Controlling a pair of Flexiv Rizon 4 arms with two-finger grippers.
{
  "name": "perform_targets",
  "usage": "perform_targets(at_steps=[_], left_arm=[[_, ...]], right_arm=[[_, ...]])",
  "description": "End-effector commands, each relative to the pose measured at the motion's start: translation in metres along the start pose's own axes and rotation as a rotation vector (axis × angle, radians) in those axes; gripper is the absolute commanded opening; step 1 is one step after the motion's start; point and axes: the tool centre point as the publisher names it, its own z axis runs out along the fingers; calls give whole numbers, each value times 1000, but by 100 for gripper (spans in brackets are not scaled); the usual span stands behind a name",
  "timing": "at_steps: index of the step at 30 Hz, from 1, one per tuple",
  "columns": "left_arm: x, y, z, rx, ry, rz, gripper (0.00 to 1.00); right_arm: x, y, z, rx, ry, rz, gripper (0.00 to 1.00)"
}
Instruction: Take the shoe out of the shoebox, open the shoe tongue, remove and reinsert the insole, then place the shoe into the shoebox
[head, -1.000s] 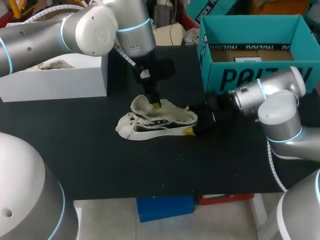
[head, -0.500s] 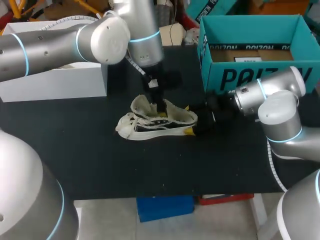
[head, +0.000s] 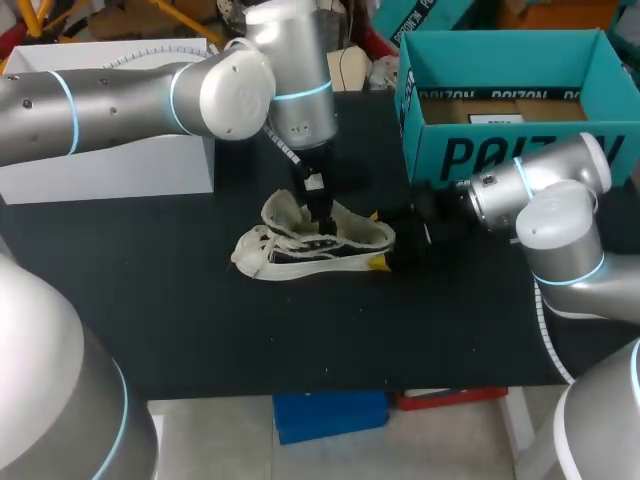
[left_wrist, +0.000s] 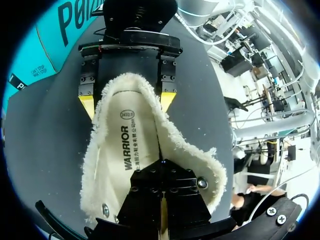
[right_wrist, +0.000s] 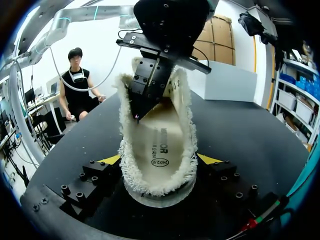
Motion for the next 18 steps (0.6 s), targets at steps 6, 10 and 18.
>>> perform_targets(at_steps=[6,10,18], left_arm=[[0,-4,16,-41,5,-10,0],[1,-4,19,-50,5,-13,0],[1,-4,22,-66,-14,-32,0]], right_arm=[[0,-1,1,1,0,1,0],[0,-1,1,1,0,1,0],[0,-1,1,1,0,1,0]])
